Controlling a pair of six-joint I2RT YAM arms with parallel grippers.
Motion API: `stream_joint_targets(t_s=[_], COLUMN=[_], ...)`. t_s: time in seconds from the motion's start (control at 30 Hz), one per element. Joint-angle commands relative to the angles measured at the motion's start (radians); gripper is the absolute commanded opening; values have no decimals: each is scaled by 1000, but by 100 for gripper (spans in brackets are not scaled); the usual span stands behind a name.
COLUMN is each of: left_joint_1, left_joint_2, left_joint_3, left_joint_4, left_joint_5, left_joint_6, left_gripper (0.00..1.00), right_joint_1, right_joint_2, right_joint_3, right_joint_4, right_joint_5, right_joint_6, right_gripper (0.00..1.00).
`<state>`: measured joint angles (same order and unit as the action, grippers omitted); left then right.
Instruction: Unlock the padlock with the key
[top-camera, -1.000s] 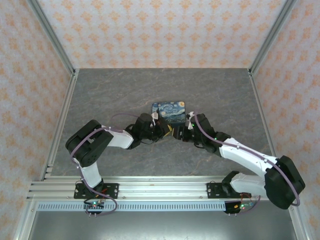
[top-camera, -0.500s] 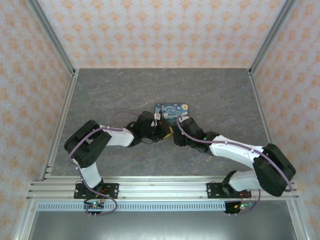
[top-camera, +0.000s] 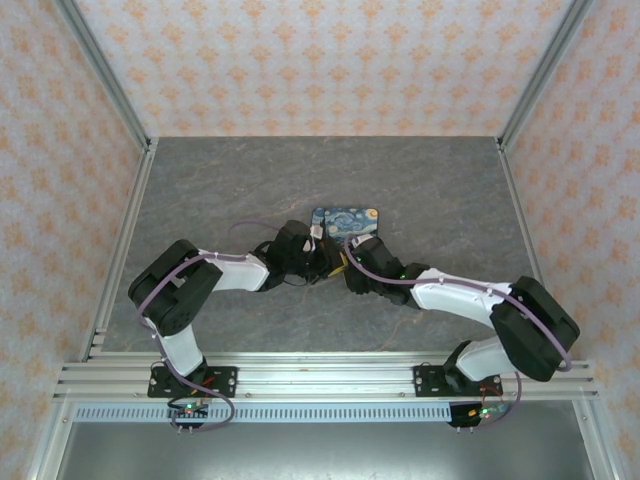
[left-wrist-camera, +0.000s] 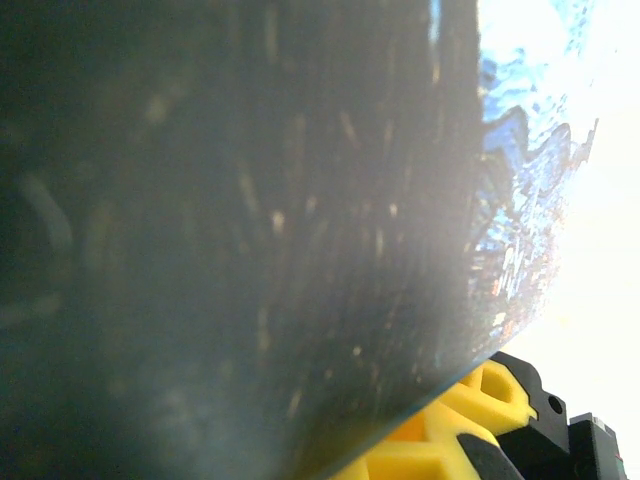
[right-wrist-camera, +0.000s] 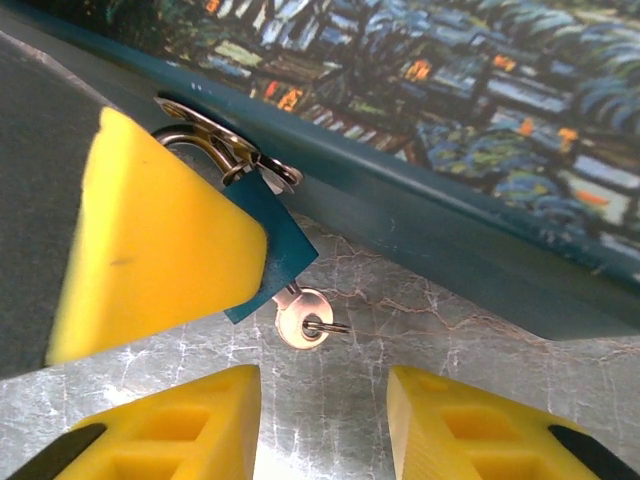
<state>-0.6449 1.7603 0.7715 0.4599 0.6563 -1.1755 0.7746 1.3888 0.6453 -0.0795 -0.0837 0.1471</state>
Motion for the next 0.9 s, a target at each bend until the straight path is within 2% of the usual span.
stream_joint_targets(t_s=[0.0,0.4,0.77,0.87], left_joint_1=[8,7,6,6], left_joint_2=[-32,-25,-21,-16], left_joint_3=[21,11,0,-1], left_joint_4=[-3,7,14,14], left_joint_5=[43,55,60,59], left_joint_6=[14,13,16,16], left_gripper=[0,0,0,0], right_joint_1=[8,8,6,6], right_joint_2=[12,43,49,36], right_joint_3=[15,63,78,70], right_joint_4=[30,38,27,29], right_joint_5=[44,72,45,44], right_joint_6=[-18,-17,-19,-13], right_gripper=[36,25,0,0])
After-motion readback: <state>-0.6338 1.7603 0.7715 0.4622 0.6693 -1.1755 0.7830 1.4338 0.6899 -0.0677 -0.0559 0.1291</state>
